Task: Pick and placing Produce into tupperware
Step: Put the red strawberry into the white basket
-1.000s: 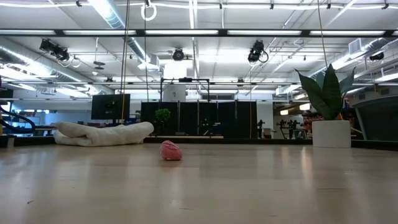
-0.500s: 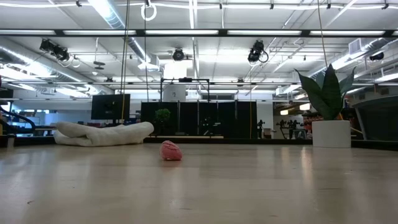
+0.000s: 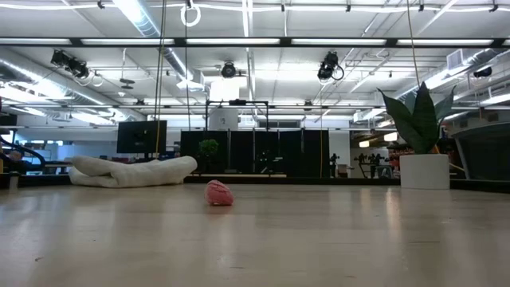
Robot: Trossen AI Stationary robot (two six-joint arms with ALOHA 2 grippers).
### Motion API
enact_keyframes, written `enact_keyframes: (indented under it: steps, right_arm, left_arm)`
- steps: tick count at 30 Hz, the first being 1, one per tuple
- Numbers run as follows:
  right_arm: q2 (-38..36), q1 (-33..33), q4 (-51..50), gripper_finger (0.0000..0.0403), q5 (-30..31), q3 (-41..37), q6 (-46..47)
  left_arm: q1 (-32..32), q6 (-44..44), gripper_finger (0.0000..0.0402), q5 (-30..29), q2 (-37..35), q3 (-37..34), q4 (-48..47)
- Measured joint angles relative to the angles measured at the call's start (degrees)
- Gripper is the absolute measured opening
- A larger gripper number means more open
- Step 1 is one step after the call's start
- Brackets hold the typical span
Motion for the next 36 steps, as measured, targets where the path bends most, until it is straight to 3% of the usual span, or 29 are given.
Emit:
enact_keyframes:
  steps: [6, 10, 14, 18, 23, 27, 30, 36]
  right_arm:
    - [-9.41, -3.03, 1.47, 0.0231, 29.62, 0.02, -13.95]
    - [-13.62, -5.46, 1.60, 0.0231, 39.11, 0.02, -20.53]
    - [-15.90, -7.57, 1.61, 0.0231, 40.28, 0.02, -26.07]
    - [-16.25, -8.79, 1.58, 0.0231, 39.18, 0.02, -32.46]
    - [-15.87, -10.16, 1.35, 0.0231, 38.34, 0.02, -39.42]
    - [-15.83, -11.31, 1.18, 0.0231, 38.26, 0.02, -44.18]
    - [-15.83, -12.04, 1.13, 0.0231, 38.18, 0.02, -47.17]
    - [-15.81, -13.67, 0.93, 0.0231, 37.77, 0.02, -51.67]
  left_arm:
    - [0.48, -5.20, 0.0162, 0.14, 5.64, -0.02, 0.00]
    - [-1.68, -5.68, 0.0162, 0.70, 11.63, -0.04, 0.00]
    - [-3.62, -9.29, 0.0162, 2.54, 17.32, -0.09, 0.01]
    - [-4.73, -20.38, 0.0162, 4.67, 21.59, -0.09, 0.03]
    - [-8.13, -33.67, 0.0162, 5.24, 23.50, -0.14, 0.01]
    - [-12.68, -42.46, 0.0158, 5.33, 23.20, -5.02, 0.13]
    - [-17.14, -43.72, 0.0151, 5.42, 22.39, -10.69, -0.01]
    - [-25.68, -37.48, 0.0137, 5.77, 22.55, -22.54, -0.05]
